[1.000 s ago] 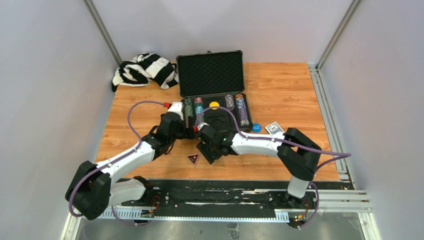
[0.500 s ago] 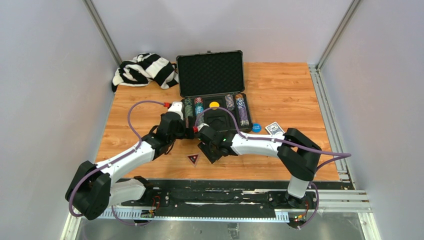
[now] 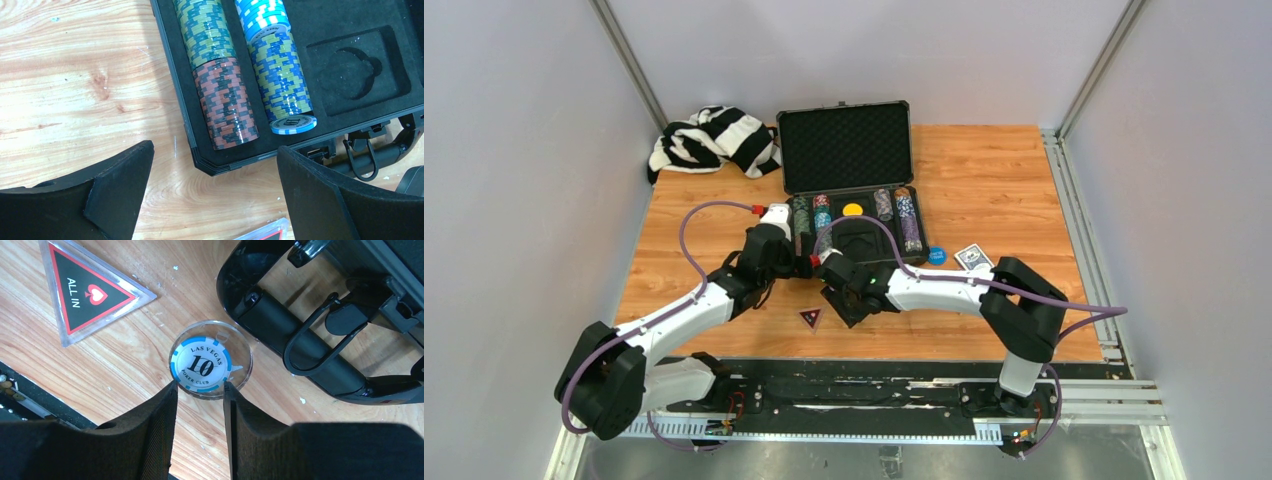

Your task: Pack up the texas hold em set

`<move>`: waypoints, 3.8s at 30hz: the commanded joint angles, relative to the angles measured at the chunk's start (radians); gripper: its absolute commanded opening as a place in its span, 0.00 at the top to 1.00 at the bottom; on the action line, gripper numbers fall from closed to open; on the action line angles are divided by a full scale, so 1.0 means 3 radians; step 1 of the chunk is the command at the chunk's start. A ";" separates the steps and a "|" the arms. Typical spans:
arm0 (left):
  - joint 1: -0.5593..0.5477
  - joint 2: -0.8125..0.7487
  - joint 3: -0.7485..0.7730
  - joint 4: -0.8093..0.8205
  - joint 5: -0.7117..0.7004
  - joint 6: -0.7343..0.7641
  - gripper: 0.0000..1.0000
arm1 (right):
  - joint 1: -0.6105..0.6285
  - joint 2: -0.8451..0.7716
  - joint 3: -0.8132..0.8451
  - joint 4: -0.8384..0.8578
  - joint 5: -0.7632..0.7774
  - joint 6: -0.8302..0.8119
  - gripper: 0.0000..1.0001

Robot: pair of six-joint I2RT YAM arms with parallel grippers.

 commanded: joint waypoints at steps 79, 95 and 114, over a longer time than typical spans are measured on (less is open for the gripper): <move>-0.0013 -0.0010 0.0095 0.0004 0.0004 -0.0015 0.02 | 0.0163 0.0094 0.0104 -0.0002 0.0037 -0.0020 0.57; -0.0013 0.0018 0.0096 0.0014 0.0004 -0.0020 0.02 | 0.0163 0.0093 0.0119 -0.0037 0.0132 -0.0048 0.49; -0.0013 0.0004 0.0100 -0.0003 -0.0004 -0.0013 0.02 | 0.0161 0.0231 0.0271 -0.0053 0.0100 -0.0077 0.45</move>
